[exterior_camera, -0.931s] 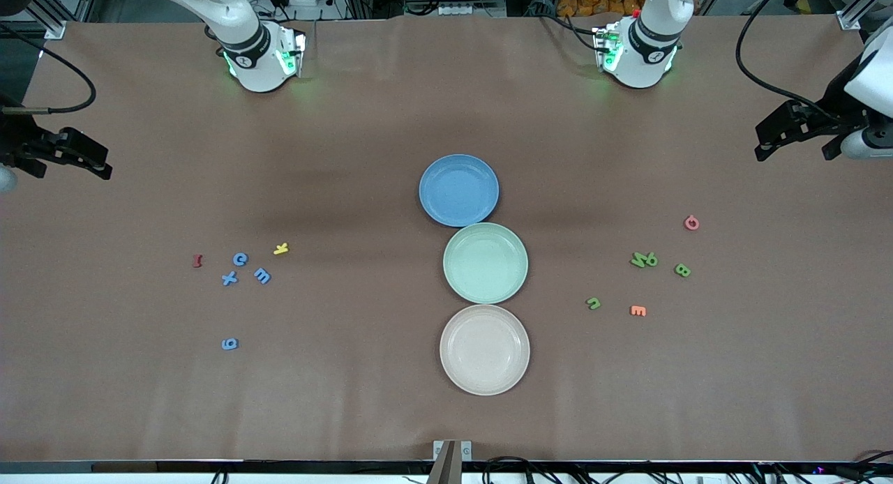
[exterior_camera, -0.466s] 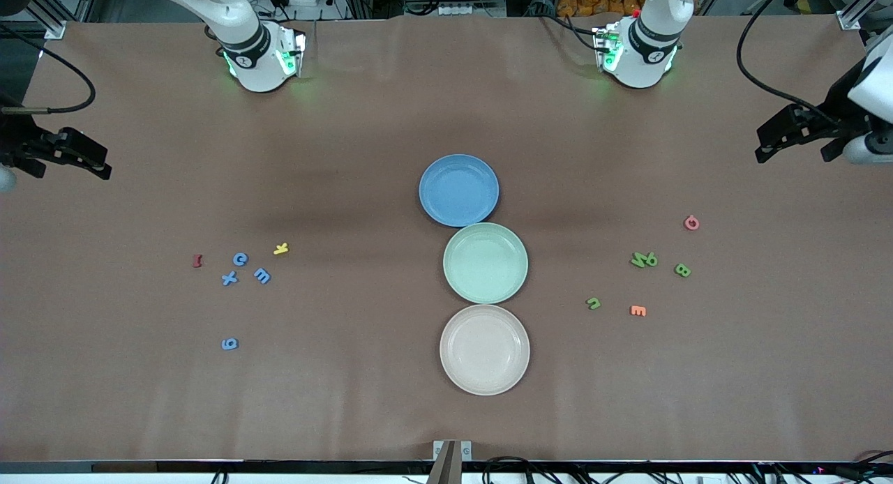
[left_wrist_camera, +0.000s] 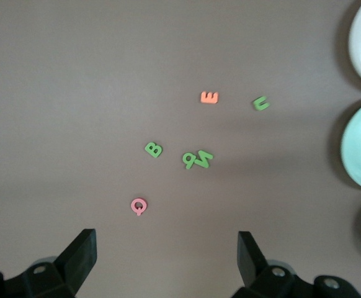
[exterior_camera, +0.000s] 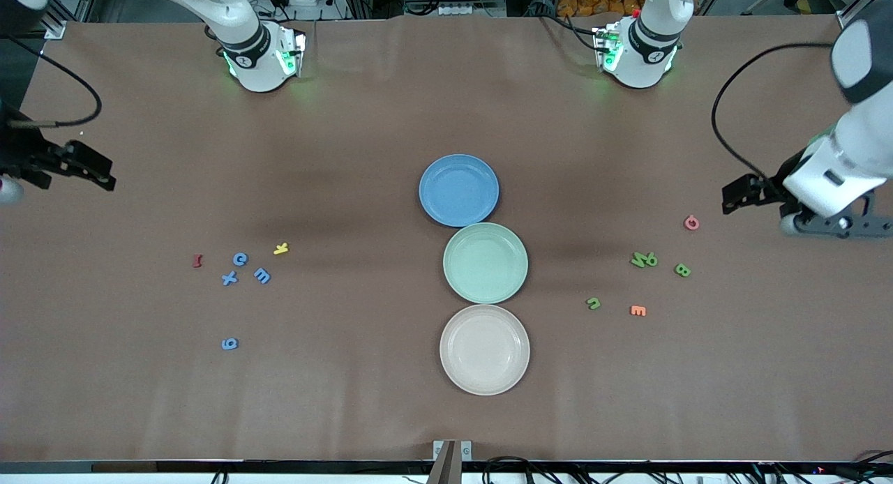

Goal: Sort letters by color into matching plates
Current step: 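Move the right gripper toward the blue letters while the left gripper reaches green letters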

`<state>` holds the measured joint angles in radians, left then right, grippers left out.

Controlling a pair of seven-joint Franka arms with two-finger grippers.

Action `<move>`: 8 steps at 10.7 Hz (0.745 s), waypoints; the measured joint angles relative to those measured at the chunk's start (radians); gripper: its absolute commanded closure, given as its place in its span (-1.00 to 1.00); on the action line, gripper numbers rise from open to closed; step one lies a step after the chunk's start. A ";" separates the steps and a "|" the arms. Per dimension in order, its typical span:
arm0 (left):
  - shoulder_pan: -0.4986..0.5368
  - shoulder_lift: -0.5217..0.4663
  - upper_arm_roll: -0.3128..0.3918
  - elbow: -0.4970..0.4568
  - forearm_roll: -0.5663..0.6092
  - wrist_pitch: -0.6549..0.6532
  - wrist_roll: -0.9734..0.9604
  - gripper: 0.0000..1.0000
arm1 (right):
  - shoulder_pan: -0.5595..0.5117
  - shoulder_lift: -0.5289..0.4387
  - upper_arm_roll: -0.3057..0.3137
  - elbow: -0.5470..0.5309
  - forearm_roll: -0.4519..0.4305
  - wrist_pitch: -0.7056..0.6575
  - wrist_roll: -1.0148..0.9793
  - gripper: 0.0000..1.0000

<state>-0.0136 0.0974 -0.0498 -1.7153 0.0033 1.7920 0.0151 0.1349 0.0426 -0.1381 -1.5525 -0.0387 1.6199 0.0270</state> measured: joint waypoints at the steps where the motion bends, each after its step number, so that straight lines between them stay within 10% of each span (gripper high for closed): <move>1: 0.017 0.032 0.000 -0.016 0.000 0.018 0.003 -1.00 | -0.004 0.009 0.000 -0.054 0.002 0.077 0.000 -1.00; 8: 0.070 0.137 0.000 -0.060 -0.001 0.131 0.168 -1.00 | -0.027 0.190 0.003 -0.202 0.148 0.397 -0.071 -1.00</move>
<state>0.0559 0.2341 -0.0495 -1.7753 0.0028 1.9234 0.1835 0.1083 0.2330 -0.1351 -1.7542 0.1094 2.0169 -0.0444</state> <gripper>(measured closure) 0.000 0.000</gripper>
